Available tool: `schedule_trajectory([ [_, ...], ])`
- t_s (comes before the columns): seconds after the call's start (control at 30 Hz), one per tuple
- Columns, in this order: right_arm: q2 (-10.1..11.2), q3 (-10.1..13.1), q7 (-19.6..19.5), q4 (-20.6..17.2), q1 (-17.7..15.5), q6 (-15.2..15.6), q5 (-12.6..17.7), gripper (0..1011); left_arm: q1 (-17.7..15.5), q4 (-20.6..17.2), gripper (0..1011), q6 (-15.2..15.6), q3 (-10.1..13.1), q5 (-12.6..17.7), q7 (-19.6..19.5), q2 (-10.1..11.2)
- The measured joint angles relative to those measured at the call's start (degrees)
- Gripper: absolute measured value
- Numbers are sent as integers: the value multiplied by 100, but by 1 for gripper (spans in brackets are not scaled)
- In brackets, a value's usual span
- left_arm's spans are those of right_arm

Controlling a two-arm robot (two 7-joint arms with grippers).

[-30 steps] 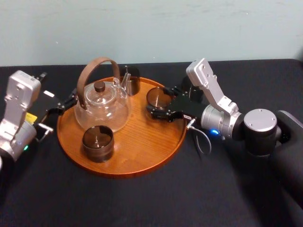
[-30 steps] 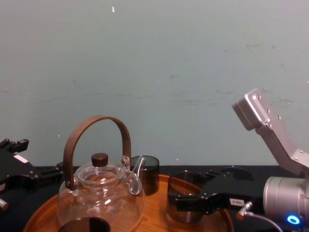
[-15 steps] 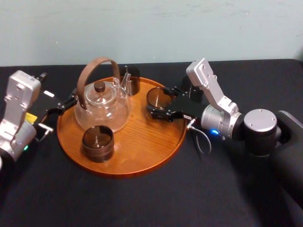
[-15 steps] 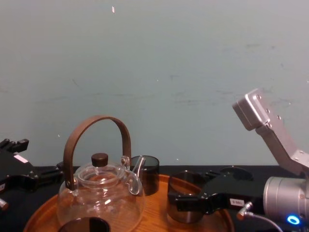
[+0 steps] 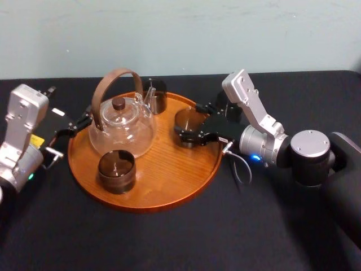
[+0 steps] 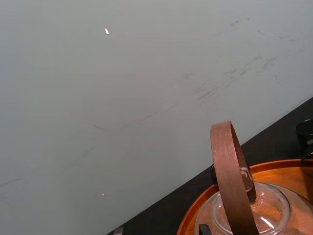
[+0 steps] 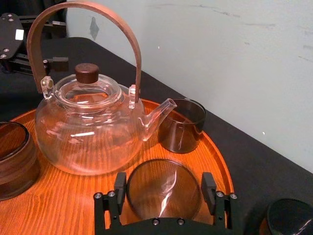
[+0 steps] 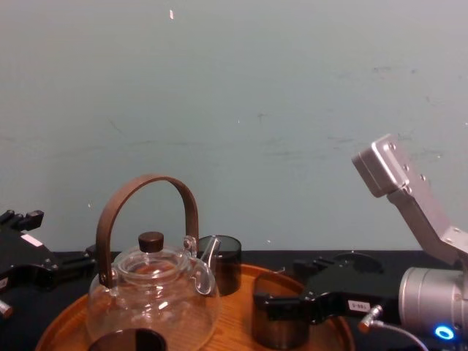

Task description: Pick up the glass from the table and place it on the tray.

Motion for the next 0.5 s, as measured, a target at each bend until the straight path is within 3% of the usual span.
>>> schedule_trajectory([
  [0.07, 0, 0, 0, 0, 0, 1, 1, 1002, 0, 0, 1002, 0, 0, 0, 0, 0],
  [0.5, 0, 0, 1, 0, 0, 3, 3, 1002, 0, 0, 1001, 0, 0, 0, 0, 0],
])
